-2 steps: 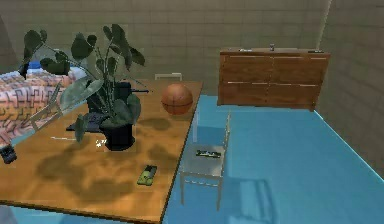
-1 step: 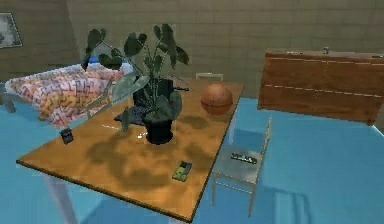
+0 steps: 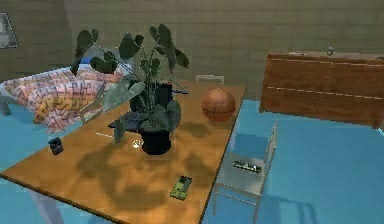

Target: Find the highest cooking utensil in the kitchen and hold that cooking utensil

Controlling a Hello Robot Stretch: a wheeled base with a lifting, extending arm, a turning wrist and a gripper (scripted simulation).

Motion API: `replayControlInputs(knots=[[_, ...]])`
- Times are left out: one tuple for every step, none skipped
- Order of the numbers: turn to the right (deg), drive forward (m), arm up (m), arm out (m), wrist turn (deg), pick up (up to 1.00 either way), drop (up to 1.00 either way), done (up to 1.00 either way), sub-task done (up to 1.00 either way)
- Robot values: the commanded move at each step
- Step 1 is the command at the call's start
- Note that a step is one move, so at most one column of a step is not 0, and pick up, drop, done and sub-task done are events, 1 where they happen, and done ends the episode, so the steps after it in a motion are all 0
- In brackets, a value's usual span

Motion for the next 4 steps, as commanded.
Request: replayControlInputs(knots=[[45.0, 0.00, 0.00, 0.00, 0.0, 0.00, 0.00, 0.00, 0.00], [45.0, 0.00, 0.00, 0.00, 0.0, 0.00, 0.00, 0.00, 0.00], [45.0, 0.00, 0.00, 0.00, 0.0, 0.00, 0.00, 0.00, 0.00], [21.0, 0.00, 0.00, 0.00, 0.0, 0.00, 0.00, 0.00, 0.00]])
